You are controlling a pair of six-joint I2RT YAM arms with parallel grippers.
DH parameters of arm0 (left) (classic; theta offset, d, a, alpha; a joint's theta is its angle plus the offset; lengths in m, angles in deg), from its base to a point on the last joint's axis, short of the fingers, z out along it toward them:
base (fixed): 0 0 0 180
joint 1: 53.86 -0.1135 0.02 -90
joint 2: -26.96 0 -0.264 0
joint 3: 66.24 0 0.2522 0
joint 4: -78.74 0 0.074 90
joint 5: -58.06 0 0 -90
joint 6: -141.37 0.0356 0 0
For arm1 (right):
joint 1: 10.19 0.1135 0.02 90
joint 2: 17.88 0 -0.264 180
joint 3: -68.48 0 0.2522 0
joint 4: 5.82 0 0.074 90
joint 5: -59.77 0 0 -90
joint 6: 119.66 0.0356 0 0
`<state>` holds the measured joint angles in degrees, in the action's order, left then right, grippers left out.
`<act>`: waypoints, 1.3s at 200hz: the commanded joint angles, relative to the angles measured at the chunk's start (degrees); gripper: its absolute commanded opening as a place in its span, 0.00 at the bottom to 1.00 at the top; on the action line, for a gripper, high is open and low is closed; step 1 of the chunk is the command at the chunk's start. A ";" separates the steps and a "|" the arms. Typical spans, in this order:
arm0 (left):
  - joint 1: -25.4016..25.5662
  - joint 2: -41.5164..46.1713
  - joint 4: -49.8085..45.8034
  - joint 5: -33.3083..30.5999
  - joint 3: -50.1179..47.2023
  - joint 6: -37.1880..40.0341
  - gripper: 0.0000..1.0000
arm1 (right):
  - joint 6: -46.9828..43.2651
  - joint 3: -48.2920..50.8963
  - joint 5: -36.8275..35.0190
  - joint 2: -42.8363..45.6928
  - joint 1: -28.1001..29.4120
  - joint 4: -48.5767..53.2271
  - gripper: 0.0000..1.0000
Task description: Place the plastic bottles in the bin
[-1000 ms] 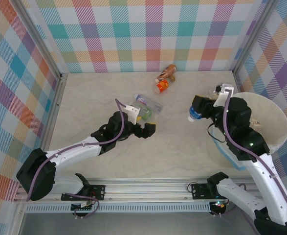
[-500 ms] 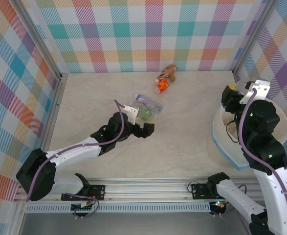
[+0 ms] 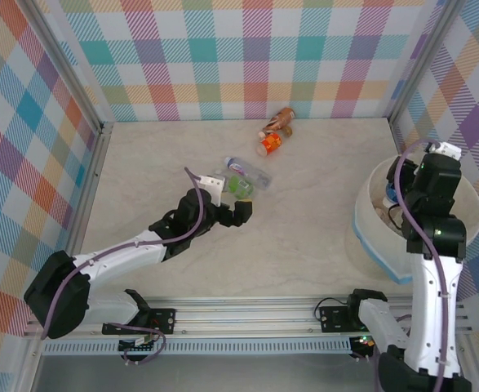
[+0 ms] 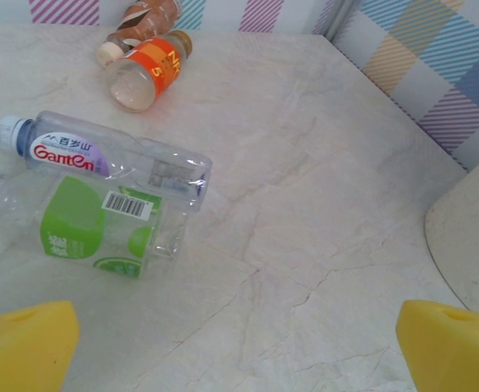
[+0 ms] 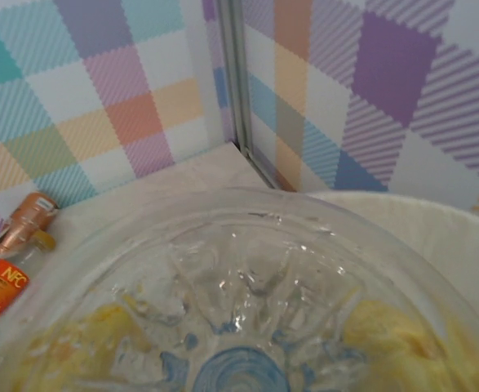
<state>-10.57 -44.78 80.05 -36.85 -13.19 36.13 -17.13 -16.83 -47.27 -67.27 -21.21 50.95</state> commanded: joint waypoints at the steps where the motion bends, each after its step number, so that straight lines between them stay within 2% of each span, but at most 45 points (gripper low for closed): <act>1: -0.99 1.99 -0.56 -2.73 -1.81 -2.07 1.00 | 4.59 2.27 16.25 -0.92 -7.95 0.06 0.53; 14: -1.61 2.46 -0.79 -3.09 -2.48 -3.07 1.00 | 6.51 3.71 21.96 -1.55 -12.61 -0.65 0.56; 30: -2.32 2.63 -0.92 -3.07 -2.99 -4.18 1.00 | 8.57 5.79 26.69 -1.81 -17.11 -1.99 0.64; 65: -3.51 2.43 -1.01 -2.50 -3.19 -5.62 1.00 | 10.49 9.03 32.20 -3.83 -23.80 -3.05 0.82; 81: -3.98 2.23 -1.48 -2.23 -2.86 -6.18 1.00 | 10.58 9.08 31.13 -4.57 -25.08 -1.86 0.88; 105: -4.47 1.91 -2.96 -2.56 -2.28 -6.96 1.00 | 10.67 8.34 25.29 -3.84 -25.14 0.48 0.94; 130: -4.77 3.06 -0.87 -4.24 -3.69 -8.73 1.00 | 9.98 6.64 23.65 -3.07 -25.18 2.52 0.99; 205: -6.93 2.07 -3.69 -6.18 -3.21 -13.28 1.00 | 8.73 -0.28 29.41 -0.85 -24.00 8.95 1.00; 233: -7.86 2.41 -5.05 -8.18 -3.34 -15.71 1.00 | 9.61 -2.86 31.66 0.23 -19.48 9.71 1.00; 260: -9.21 2.99 -7.84 -9.74 -3.06 -18.46 1.00 | 11.99 -3.77 36.52 0.71 -11.89 6.35 1.00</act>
<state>-18.40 -42.93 75.27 -43.73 -15.73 21.29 -7.33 -18.31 -16.58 -67.40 -38.39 59.03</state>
